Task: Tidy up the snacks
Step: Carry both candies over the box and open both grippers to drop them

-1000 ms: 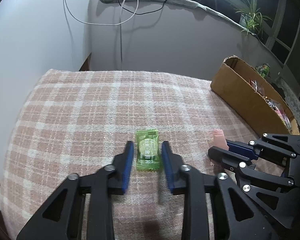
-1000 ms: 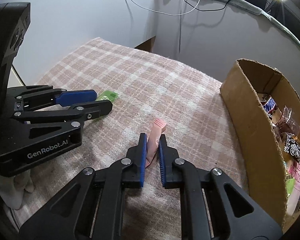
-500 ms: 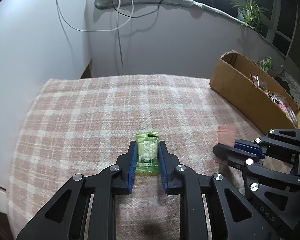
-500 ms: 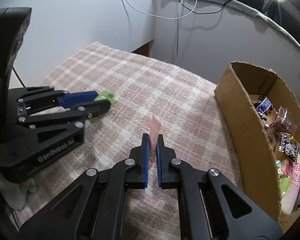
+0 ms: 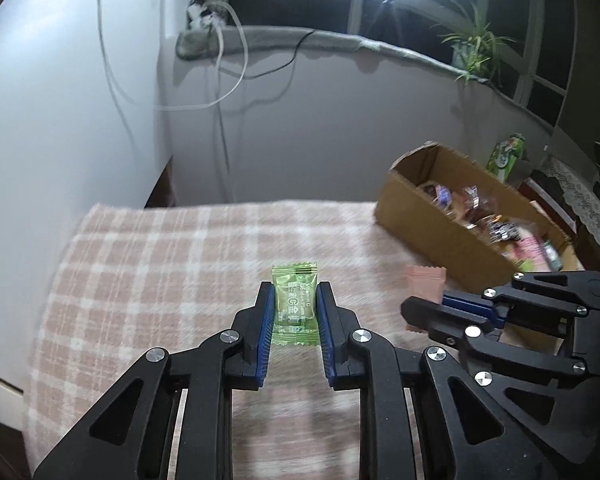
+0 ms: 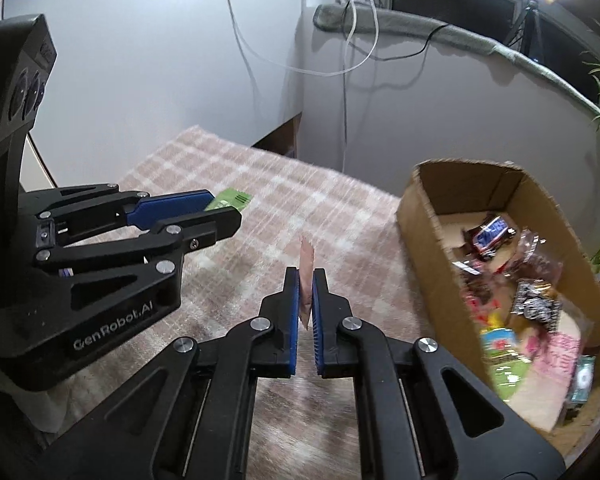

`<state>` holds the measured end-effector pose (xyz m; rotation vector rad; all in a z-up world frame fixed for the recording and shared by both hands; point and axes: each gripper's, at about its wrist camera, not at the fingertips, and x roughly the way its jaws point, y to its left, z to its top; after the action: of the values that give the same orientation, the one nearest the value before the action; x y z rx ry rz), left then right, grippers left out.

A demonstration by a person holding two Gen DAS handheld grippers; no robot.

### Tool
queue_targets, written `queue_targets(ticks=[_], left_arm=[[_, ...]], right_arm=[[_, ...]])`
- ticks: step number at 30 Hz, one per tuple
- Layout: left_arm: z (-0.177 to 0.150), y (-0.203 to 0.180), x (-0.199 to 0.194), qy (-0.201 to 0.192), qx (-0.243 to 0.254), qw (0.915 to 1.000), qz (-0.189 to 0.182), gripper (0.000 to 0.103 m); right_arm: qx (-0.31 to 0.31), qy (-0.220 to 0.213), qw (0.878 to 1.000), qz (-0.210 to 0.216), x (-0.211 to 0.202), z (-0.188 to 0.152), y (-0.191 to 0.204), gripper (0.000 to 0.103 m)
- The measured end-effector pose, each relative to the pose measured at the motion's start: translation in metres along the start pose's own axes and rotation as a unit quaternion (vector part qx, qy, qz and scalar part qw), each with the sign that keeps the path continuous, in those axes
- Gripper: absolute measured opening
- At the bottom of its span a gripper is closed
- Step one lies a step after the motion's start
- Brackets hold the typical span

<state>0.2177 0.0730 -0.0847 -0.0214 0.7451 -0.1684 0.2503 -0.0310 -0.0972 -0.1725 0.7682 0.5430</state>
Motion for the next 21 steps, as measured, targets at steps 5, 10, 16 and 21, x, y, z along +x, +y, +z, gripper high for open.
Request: queue_targets(ticks=[5, 10, 16, 21], left_arm=[[0.011, -0.018, -0.011, -0.018, 0.008, 0.9998, -0.008, 0.019], [0.025, -0.043, -0.017, -0.034, 0.023, 0.999, -0.02, 0.019], [0.035, -0.076, -0.019, -0.043, 0.04, 0.9976, -0.038, 0.019], [0.039, -0.1, -0.013, -0.04, 0.05, 0.9963, -0.057, 0.019]], right_arm=[[0.019, -0.021, 1.0, -0.011, -0.022, 0.004, -0.024, 0.006], [0.04, -0.042, 0.998, -0.027, -0.044, 0.006, -0.054, 0.006], [0.073, -0.056, 0.995, -0.046, -0.065, 0.002, -0.099, 0.006], [0.1, -0.062, 0.991, -0.062, -0.078, -0.003, -0.133, 0.006]])
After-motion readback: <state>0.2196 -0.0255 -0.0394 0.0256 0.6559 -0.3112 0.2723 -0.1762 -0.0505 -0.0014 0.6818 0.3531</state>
